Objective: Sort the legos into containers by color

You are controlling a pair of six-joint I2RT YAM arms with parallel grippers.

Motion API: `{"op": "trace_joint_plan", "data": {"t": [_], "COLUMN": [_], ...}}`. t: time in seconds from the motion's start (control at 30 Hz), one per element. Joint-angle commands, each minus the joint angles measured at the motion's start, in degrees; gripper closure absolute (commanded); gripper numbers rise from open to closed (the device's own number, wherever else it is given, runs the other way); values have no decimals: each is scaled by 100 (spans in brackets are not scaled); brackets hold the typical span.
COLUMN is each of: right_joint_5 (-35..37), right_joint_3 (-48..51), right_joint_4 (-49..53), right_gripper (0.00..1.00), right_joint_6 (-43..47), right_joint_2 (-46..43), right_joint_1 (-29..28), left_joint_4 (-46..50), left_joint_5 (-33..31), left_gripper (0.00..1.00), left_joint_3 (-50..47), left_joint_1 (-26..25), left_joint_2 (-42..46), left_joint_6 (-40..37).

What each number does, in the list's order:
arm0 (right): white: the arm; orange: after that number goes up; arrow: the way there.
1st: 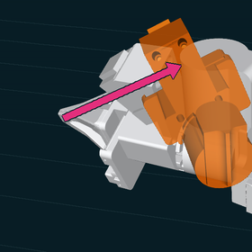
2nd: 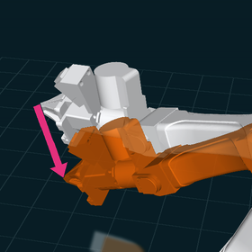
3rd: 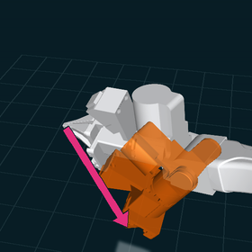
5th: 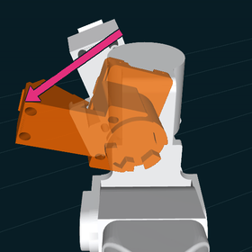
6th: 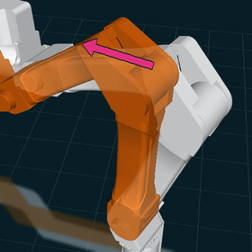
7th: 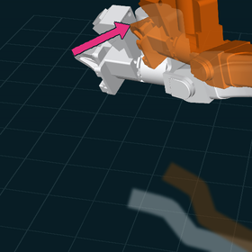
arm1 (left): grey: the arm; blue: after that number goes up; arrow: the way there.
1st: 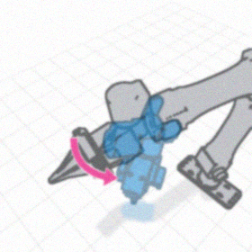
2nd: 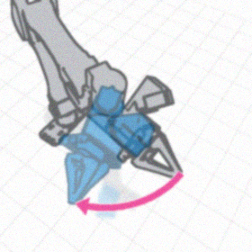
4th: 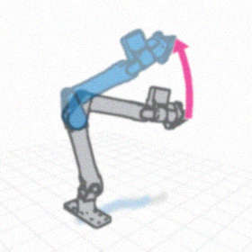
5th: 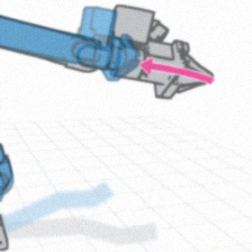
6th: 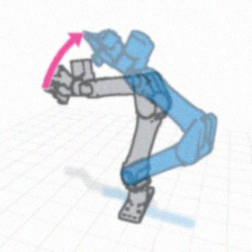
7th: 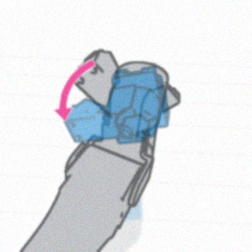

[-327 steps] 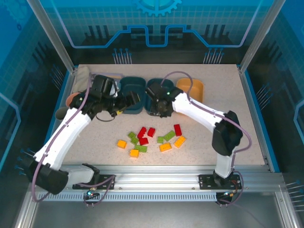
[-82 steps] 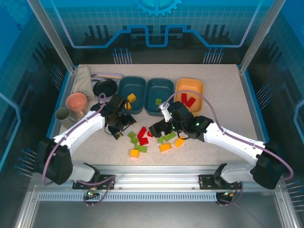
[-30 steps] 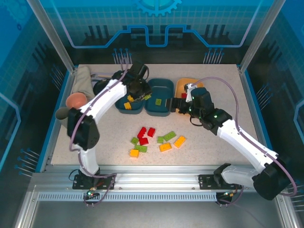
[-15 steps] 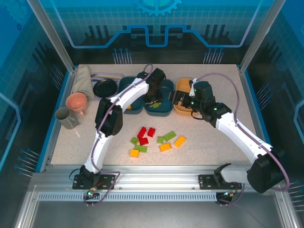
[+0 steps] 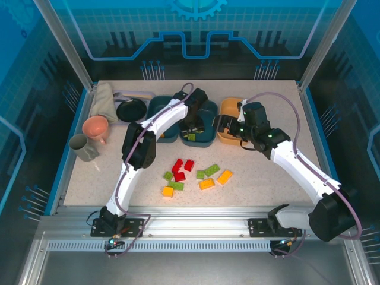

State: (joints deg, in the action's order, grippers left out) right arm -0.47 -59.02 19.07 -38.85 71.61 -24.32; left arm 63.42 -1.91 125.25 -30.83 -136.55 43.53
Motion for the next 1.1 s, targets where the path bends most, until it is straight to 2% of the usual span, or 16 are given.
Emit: {"op": "trace_joint_plan", "data": {"t": [0.0,0.2,0.3,0.4,0.57,0.67,0.8,0.93,1.07], "right_joint_5": [97,466,611,821,1326,1473,1545,1294,1058], "right_joint_3": [-2,-1,-20,-69,-162,-175,-391,-992,-1214], "right_joint_4": [293,742,954,1171,1518,1542,1450,1890,1982], "right_gripper": [5,6,6,8,9,10,12,17,26], "right_joint_6": [-13,27,40,156,405,302,-291,-1384,-2271], "right_joint_2": [-289,-618,-772,-901,-838,-488,367,1475,2266], "right_joint_1": [25,-163,-296,-556,-1334,-1870,-2448,-2571,-2572], "left_joint_4": [184,23,-20,-278,-816,-1147,-1615,-1828,-1702], "left_joint_5": [-37,-113,-159,-200,-299,-334,-346,-240,-221], "left_gripper": [40,35,34,31,28,24,21,18,17], "left_joint_3": [325,372,96,-699,-2590,-3860,-5651,-6983,-7690], "left_joint_1": [-72,-98,-99,-98,-90,-84,-86,-89,-84], "left_joint_2": [425,1207,1764,2566,4198,5301,6841,8103,8998], "left_joint_6": [53,121,87,60,37,93,305,458,623]}}
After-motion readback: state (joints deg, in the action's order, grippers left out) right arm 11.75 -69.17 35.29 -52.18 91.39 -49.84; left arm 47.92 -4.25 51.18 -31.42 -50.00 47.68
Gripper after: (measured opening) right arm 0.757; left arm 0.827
